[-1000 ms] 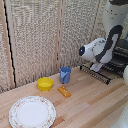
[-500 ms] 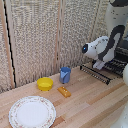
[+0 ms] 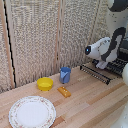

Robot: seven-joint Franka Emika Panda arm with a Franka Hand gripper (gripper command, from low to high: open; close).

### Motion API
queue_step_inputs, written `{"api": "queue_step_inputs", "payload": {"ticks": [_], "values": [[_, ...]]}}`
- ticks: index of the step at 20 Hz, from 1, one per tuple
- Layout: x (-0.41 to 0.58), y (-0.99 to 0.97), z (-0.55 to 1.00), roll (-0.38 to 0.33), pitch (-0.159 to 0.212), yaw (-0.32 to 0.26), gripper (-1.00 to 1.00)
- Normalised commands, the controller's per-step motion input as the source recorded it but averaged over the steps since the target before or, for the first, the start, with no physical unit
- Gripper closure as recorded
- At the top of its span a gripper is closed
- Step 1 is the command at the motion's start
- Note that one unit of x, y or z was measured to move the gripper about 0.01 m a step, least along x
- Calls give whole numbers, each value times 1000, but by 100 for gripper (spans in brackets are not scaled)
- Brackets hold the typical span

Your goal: Position your gripper near the tray handle while precisely lining it up. Firmly yet gently grip the handle, ensuring a strong hold. Slide the tray into the oven in a steady manner until it's entirely inside. Relinquish the handle as it sits within the oven and extract your gripper with care.

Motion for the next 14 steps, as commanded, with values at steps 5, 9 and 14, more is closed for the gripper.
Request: {"api": "queue_step_inputs", "payload": {"ticks": [5,9,14], "values": [[-123,4,11,-21,-20,-11,-100],[-19,256,9,-3,-1,0,-100],[47,605,113,-49,0,-7,-100]]}}
